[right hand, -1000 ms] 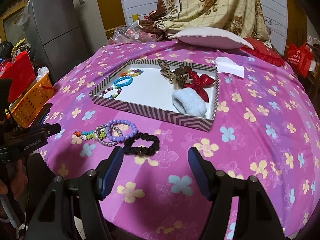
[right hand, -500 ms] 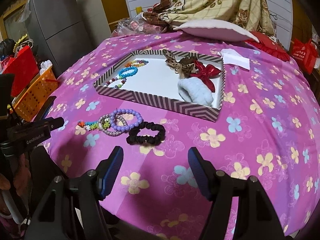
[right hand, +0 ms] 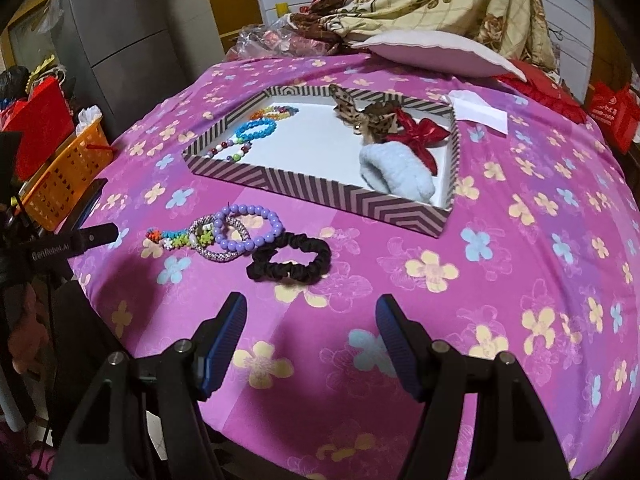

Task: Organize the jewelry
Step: 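Grasp the black scrunchie with the right tool while the left tool grasps the silver braided bracelet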

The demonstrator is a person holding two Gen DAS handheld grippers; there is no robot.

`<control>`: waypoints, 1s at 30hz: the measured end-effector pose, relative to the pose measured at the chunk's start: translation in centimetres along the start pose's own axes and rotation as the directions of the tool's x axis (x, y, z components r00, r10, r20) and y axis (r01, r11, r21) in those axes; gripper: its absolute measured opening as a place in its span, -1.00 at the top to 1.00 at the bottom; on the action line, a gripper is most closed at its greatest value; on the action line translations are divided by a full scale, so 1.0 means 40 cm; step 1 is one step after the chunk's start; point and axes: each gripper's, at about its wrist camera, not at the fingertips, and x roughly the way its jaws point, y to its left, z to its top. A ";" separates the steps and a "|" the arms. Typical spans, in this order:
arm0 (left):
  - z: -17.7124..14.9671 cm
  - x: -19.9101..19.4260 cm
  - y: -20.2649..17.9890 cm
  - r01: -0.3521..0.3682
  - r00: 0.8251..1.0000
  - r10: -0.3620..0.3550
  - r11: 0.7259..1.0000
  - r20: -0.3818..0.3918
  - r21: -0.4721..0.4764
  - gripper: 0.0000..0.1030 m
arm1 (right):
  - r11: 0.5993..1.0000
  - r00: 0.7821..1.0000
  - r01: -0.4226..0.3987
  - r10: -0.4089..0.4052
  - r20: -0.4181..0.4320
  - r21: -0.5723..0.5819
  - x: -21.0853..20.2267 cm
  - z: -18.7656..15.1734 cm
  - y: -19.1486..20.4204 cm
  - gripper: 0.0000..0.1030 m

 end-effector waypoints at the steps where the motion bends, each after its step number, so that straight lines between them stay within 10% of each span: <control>1: 0.002 0.005 0.004 0.011 1.000 -0.011 1.000 -0.009 -0.009 0.13 | 1.000 1.000 -0.005 0.005 -0.004 0.001 0.006 0.002 0.001 -0.36; 30: 0.056 0.093 -0.051 0.180 0.972 -0.186 0.982 -0.142 -0.050 0.13 | 0.999 0.995 0.029 -0.032 -0.091 -0.032 0.176 0.050 -0.018 0.00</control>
